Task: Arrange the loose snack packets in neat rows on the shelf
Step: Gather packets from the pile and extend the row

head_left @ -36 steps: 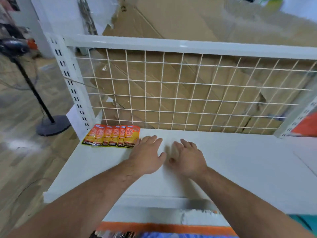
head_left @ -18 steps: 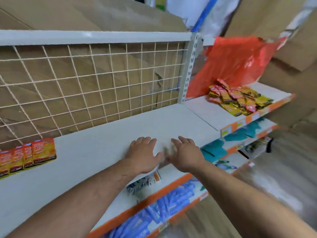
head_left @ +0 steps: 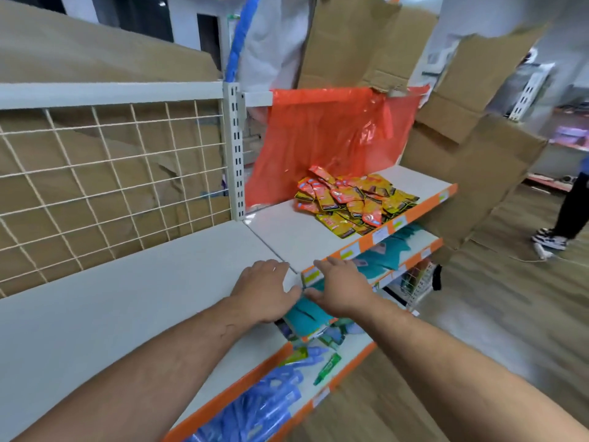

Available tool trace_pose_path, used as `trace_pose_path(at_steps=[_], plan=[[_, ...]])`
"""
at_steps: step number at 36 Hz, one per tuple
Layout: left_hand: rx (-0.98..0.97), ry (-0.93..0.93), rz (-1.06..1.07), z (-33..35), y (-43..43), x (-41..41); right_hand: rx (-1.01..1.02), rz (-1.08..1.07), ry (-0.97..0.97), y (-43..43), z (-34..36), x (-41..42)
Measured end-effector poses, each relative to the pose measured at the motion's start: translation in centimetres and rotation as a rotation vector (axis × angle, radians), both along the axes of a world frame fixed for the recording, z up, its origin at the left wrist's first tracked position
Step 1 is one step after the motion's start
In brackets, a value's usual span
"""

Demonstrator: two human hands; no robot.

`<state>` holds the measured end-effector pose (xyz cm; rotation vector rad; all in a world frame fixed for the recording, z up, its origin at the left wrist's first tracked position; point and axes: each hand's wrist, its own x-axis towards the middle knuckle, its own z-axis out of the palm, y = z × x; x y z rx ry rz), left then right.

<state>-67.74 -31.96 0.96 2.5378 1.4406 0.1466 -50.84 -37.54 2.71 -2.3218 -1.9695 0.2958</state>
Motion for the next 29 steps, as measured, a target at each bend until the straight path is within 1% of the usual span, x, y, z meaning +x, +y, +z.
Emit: trace_pose_path(at_steps=[2, 6, 9, 15, 20, 23, 27, 29], plan=[[0.004, 0.009, -0.014, 0.3, 0.9, 2.2, 0.001, -0.016, 0.025, 0.8, 0.3, 2.2], [0.045, 0.039, -0.051, 0.6, 3.7, 6.2, 0.013, -0.022, 0.001, 3.1, 0.5, 6.2], [0.04, 0.042, -0.072, 0.4, 6.3, 9.0, 0.01, -0.063, 0.023, 5.3, 0.6, 8.7], [0.062, 0.023, -0.119, -0.1, 12.9, 14.6, -0.006, -0.095, 0.027, 10.3, 0.1, 13.8], [0.073, -0.025, -0.151, 0.1, 17.7, 19.0, 0.014, -0.172, 0.011, 14.4, 0.0, 17.8], [0.09, -0.018, -0.175, 0.3, 20.0, 21.2, 0.012, -0.162, -0.011, 16.7, 0.0, 20.0], [0.137, -0.021, -0.17, 0.5, 22.7, 23.4, 0.041, -0.156, 0.011, 19.9, 0.1, 22.3], [0.165, -0.024, -0.157, 0.6, 23.8, 24.2, 0.057, -0.119, 0.019, 21.6, -0.1, 23.3]])
